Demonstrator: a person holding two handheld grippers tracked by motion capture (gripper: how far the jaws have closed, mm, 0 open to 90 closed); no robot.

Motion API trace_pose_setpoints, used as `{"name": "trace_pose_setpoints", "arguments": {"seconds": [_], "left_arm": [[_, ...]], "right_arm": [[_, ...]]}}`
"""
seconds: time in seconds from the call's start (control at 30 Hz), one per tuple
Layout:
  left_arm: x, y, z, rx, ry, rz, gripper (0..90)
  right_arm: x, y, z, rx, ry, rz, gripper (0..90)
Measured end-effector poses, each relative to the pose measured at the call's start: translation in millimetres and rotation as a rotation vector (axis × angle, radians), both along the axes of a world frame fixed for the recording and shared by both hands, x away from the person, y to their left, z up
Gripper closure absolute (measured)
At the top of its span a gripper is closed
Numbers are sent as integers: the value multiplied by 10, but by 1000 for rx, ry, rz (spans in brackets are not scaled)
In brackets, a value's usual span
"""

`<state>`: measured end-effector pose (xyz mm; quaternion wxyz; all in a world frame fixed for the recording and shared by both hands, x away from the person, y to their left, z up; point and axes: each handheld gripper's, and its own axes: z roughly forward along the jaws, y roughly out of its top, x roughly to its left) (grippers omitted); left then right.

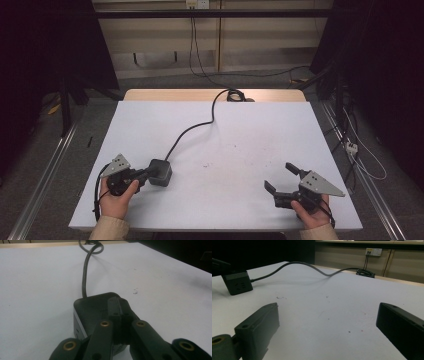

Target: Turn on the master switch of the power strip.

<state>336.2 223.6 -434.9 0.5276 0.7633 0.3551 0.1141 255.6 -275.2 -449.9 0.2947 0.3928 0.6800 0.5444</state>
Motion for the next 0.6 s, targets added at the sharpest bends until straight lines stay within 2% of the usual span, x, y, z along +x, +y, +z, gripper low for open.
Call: {"name": "trace_pose_setpoints", "arguments": {"seconds": [0.6], "left_arm": [[4,-2,7,-2,17,6,900]], "right_arm": [[-6,1,3,-2,-1,-4,43]]}}
